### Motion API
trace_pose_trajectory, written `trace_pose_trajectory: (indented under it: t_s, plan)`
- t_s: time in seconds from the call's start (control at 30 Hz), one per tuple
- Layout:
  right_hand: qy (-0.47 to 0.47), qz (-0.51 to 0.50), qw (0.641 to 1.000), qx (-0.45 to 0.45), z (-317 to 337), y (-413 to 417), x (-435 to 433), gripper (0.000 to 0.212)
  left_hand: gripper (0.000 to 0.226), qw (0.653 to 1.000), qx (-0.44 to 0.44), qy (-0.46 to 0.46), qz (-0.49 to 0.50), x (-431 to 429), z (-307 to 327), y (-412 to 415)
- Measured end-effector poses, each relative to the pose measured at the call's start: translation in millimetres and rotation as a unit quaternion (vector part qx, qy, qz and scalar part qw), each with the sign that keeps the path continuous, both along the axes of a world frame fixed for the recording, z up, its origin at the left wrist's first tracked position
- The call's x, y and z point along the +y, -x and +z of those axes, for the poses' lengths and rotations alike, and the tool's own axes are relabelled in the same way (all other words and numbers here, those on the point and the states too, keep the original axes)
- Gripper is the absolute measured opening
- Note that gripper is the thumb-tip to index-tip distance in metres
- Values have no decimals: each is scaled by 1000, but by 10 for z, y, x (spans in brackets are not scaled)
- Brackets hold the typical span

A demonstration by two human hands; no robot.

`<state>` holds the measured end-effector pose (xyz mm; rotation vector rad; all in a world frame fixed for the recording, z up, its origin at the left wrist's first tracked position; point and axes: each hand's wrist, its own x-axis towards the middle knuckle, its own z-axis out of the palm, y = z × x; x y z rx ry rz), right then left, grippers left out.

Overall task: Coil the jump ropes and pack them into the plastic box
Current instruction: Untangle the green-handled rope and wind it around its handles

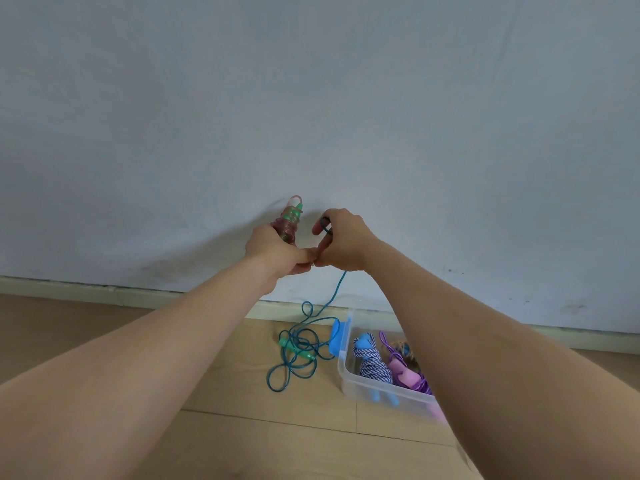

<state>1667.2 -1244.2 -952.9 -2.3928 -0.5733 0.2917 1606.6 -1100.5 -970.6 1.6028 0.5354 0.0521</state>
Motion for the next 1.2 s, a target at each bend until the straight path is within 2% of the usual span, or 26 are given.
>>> trace_pose_trajectory:
  t_s: [0.1,0.17,0.33,0.43,0.53,0.67,0.8,0.97,1.07,1.2]
  plan:
    - [-3,16,1000,13,-45,-35,-40,50,77,1000,19,5,-8,31,-8,-6]
    - [37,46,998,10,-84,-61,-39,48,73,999,28,-7,-15,47,-26,-7]
    - [150,108,982,-38,-159,-52,109,64,55,993,46,-110,20,9,-128,-17]
    - [139,140,975,-105,-140,-24,230,54,74,990,36,-133,32,30,-142,-39]
    - [120,165,969,-142,-130,-18,318,39,73,990,45,-117,59,129,-150,-51]
    - [119,148,976,-104,-231,-66,376,30,55,988,65,-110,87,215,-210,-36]
    - [201,128,967,-91,-346,-84,459,26,42,991,49,-108,58,182,-243,-26]
    - [253,135,955,-82,-351,-80,469,29,40,994,32,-99,39,199,-273,-26]
    - [221,131,965,-47,-436,-88,435,28,45,992,35,-111,41,271,-309,-51]
    - [161,136,977,-19,-476,-55,363,45,49,993,59,-105,16,339,-362,-26]
